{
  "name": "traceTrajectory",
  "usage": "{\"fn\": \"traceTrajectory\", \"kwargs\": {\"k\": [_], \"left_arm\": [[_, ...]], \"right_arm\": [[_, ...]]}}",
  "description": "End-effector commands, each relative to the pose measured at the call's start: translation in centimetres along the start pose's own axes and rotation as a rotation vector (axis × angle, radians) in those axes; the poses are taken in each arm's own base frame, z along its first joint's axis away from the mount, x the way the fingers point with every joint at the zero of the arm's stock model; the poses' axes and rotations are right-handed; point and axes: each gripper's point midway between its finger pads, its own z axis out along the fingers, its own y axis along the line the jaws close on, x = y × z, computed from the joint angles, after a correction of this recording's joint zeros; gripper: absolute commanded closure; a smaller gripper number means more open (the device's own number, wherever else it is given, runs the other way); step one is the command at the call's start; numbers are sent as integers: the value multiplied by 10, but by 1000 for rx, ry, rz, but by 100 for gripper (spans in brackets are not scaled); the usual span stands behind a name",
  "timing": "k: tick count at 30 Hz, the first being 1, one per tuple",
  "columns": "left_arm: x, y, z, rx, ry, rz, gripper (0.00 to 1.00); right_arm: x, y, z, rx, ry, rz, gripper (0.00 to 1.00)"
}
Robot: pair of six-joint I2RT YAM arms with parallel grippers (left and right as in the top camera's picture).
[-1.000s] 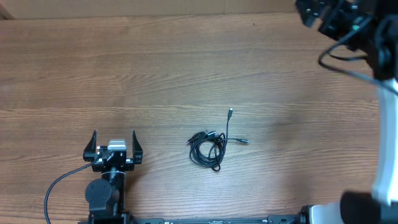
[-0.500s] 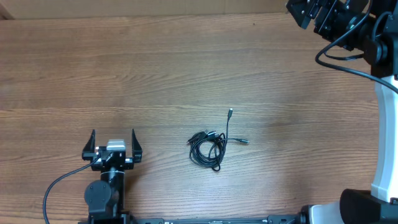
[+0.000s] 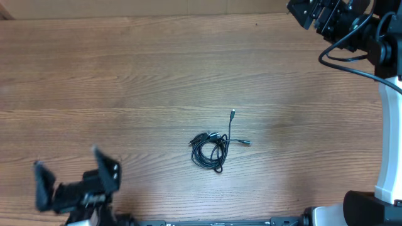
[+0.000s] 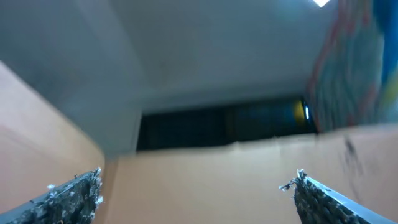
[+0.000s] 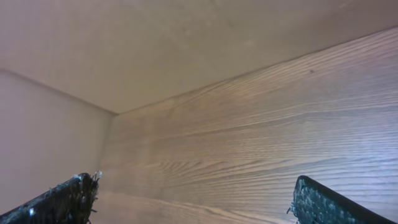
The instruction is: Untangle cables
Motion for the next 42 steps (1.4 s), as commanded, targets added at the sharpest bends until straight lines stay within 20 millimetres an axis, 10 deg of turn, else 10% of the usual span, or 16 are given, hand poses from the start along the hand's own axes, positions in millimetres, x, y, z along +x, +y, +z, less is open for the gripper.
{"fn": "traceTrajectory", "kwargs": {"k": [1,17,24,29,34,42], "left_arm": [[-62,8,20,-28,-136,-43,0],[-275,10,106,37,-521,-31,0],[-315,10,150,44,-594,-27,0],[-291,0,207,80,-508,-20,0],[-169,-25,292,183,58,-34,0],[-102,-35,320,255,444,84,0]], "right_arm": [[-3,20,-13,-52,-13,-19,0],[16,11,-13,-18,59,30,0],[25,7,-14,-3,91,54,0],[31,5,-15,7,113,67,0],[38,2,-16,16,141,20,0],[41,3,-20,17,146,-47,0]]}}
